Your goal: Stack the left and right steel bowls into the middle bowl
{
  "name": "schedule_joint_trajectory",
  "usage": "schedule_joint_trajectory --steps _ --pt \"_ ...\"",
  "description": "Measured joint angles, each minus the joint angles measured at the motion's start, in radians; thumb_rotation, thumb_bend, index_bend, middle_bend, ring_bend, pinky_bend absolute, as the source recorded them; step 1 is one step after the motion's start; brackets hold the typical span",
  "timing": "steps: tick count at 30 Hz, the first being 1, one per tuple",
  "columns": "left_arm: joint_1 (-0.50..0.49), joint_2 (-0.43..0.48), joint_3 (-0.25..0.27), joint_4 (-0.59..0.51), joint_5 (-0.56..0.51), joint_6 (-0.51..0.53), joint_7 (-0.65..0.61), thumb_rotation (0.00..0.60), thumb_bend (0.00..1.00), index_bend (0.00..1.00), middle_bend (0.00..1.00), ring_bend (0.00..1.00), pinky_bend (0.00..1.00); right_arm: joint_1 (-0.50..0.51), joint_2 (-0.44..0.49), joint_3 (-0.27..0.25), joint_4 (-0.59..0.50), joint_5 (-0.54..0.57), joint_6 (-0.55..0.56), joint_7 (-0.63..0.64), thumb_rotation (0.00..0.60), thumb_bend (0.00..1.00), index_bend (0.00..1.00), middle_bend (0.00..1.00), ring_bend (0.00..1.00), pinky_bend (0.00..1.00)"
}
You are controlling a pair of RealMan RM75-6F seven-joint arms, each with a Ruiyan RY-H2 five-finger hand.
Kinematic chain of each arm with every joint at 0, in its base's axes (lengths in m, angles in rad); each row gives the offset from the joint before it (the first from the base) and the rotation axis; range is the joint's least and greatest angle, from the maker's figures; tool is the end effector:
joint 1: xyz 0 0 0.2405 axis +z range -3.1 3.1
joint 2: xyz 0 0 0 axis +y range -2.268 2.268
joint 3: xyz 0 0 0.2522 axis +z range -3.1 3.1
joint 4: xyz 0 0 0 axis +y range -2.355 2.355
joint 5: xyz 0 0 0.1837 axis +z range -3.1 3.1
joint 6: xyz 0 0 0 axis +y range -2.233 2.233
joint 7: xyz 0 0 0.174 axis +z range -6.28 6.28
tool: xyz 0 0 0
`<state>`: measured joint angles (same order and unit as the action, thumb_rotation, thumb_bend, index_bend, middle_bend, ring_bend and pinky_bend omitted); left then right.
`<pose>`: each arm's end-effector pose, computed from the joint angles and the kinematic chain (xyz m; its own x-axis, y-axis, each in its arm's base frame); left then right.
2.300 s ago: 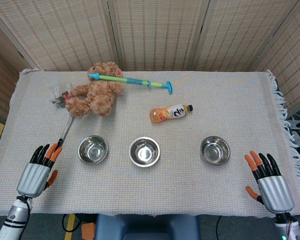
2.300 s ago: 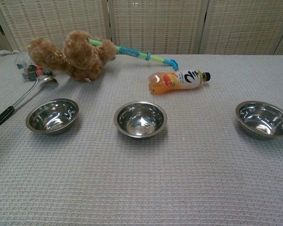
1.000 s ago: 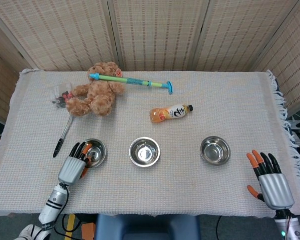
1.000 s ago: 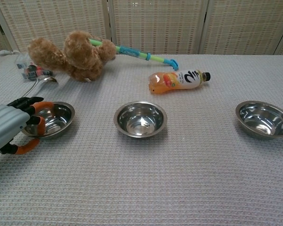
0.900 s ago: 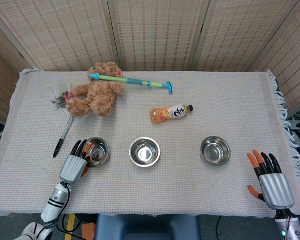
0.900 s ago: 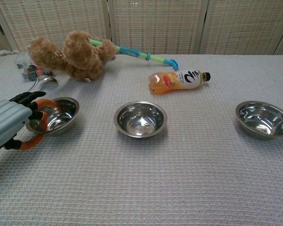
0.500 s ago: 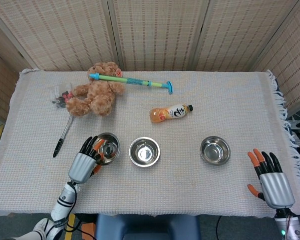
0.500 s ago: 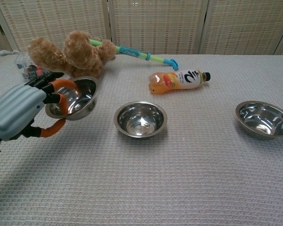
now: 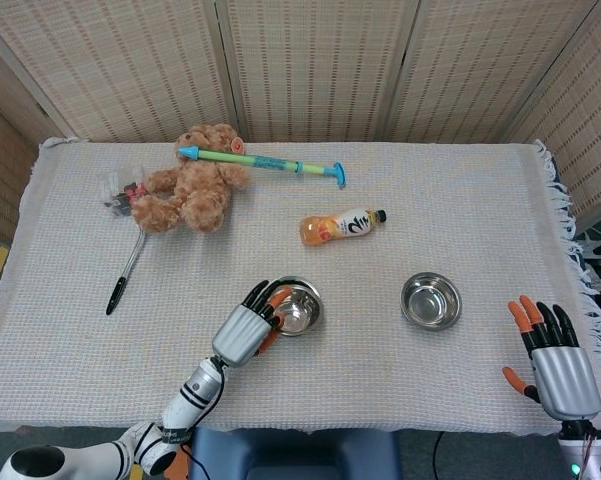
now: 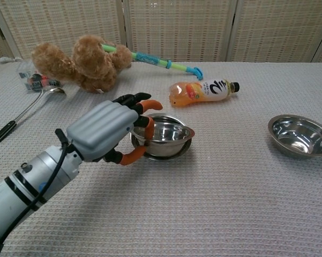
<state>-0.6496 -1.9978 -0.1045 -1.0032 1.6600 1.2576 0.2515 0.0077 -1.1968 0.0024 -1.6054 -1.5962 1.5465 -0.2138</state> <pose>-0.0914 0.3026 -0.0843 0.4366 -0.0706 0.8969 0.6804 -0.6263 -0.3805 -0.2917 -0.1766 0.1543 0.5259 -0.0119 0.8504 -0.8502 -0.0361 0.5253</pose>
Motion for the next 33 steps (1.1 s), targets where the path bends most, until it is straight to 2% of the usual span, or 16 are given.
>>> schedule_joint_trajectory --steps 3,5,8,13,18,20,23,28,33 --pt "-0.01 -0.009 -0.003 0.006 -0.016 -0.017 0.007 0.6 0.43 0.19 0.03 0.0 0.1 -0.002 0.002 -0.005 -0.003 -0.018 0.009 0.006 0.6 0.1 0.0 0.0 0.0 0.0" --pt "-0.013 -0.004 0.0 0.001 -0.02 -0.03 0.018 0.6 0.43 0.08 0.0 0.0 0.09 -0.004 0.004 -0.01 -0.001 -0.034 0.017 0.013 0.6 0.09 0.0 0.0 0.0 0.0" --pt "-0.011 0.013 0.008 -0.036 -0.017 -0.037 0.036 0.6 0.43 0.02 0.0 0.0 0.09 -0.004 0.007 -0.013 0.002 -0.037 0.017 0.023 0.6 0.09 0.0 0.0 0.0 0.0" --pt "0.013 0.074 0.04 -0.153 0.003 0.005 0.085 0.6 0.43 0.0 0.0 0.0 0.08 0.003 0.003 -0.014 0.004 -0.025 -0.012 0.002 0.6 0.09 0.0 0.0 0.0 0.0" --pt "0.084 0.207 0.115 -0.288 0.02 0.061 0.131 0.6 0.43 0.0 0.0 0.0 0.08 0.038 -0.032 -0.003 0.033 0.003 -0.089 -0.031 0.6 0.09 0.0 0.0 0.0 0.0" --pt "0.131 0.267 0.148 -0.311 0.019 0.09 0.139 0.6 0.43 0.0 0.0 0.0 0.08 0.071 -0.064 0.009 0.057 0.01 -0.131 -0.048 0.6 0.09 0.04 0.0 0.0 0.0" --pt "0.193 0.333 0.178 -0.315 0.002 0.126 0.126 0.6 0.43 0.0 0.0 0.0 0.08 0.126 -0.113 0.03 0.091 0.019 -0.188 -0.092 0.6 0.1 0.14 0.0 0.0 0.0" --pt "0.24 0.382 0.182 -0.287 -0.04 0.153 0.057 0.6 0.43 0.0 0.0 0.0 0.08 0.2 -0.18 0.069 0.13 0.082 -0.301 -0.16 0.6 0.11 0.3 0.0 0.0 0.0" --pt "0.264 0.423 0.168 -0.262 -0.058 0.166 0.006 0.6 0.43 0.0 0.0 0.0 0.08 0.26 -0.242 0.102 0.168 0.182 -0.404 -0.225 0.6 0.16 0.37 0.0 0.0 0.0"
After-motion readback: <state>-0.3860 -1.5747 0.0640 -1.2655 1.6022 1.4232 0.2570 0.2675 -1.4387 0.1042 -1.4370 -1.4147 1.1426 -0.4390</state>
